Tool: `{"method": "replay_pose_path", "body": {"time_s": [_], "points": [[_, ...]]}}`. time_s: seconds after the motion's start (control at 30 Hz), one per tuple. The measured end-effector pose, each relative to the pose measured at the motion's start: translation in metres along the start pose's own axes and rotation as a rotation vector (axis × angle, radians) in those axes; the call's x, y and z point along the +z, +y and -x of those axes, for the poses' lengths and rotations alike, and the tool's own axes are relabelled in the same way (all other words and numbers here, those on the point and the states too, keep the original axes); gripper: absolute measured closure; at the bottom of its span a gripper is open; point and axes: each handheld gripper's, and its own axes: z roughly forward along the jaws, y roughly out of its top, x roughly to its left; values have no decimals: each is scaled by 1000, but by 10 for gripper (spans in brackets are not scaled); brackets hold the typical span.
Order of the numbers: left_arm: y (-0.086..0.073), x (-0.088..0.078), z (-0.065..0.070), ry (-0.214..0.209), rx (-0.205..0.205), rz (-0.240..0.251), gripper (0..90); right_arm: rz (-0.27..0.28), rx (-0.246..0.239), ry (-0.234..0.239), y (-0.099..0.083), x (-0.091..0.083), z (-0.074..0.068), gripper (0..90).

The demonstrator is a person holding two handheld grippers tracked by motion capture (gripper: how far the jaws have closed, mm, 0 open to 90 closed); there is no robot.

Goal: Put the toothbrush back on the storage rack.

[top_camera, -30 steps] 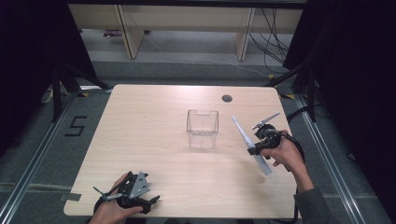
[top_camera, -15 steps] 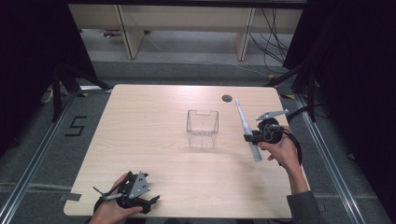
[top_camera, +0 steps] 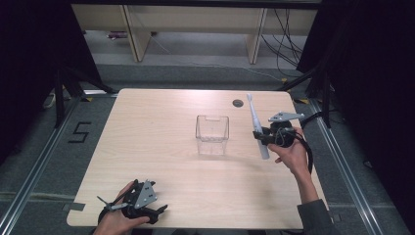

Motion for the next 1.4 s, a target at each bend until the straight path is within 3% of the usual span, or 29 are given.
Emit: {"method": "replay_pose_path", "body": {"time_s": [0.1,0.3,0.37,0.4,0.43,0.47,0.5,0.7,0.77,0.9,1.0,1.07,1.13,1.23,1.33,1.4], "points": [[0,-1,0,11,0,8,155,21,-15,-17,3,3,-1,669],[0,-1,0,11,-2,8,154,51,2,-7,12,4,-6,669],[0,-1,0,11,-2,8,155,55,-12,-1,15,4,-6,669],[0,-1,0,10,-2,8,155,63,6,-7,16,4,-8,669],[0,-1,0,11,-3,8,155,73,-33,-12,18,4,-5,669],[0,-1,-1,12,-3,8,154,64,-9,-2,20,4,-7,669],[0,-1,-1,12,-3,8,154,75,-25,-7,20,5,-7,669],[0,-1,-1,11,-3,5,155,83,-2,18,27,10,-8,670],[0,-1,-1,12,-3,5,155,80,-35,5,30,10,-9,670],[0,-1,-1,12,-3,5,154,74,-15,18,37,11,-14,669],[0,0,-1,12,-2,5,155,100,-51,14,43,13,-14,669],[0,-1,-1,13,-2,5,155,89,-23,28,46,12,-18,670],[0,-1,-1,14,-2,4,155,112,-51,37,49,14,-18,669],[0,-1,-1,10,-1,3,155,116,-39,50,54,15,-23,669],[-1,0,-1,9,-4,12,155,122,-57,58,60,16,-26,670],[-1,0,-1,7,-3,8,155,139,-38,63,62,17,-31,670]]}}
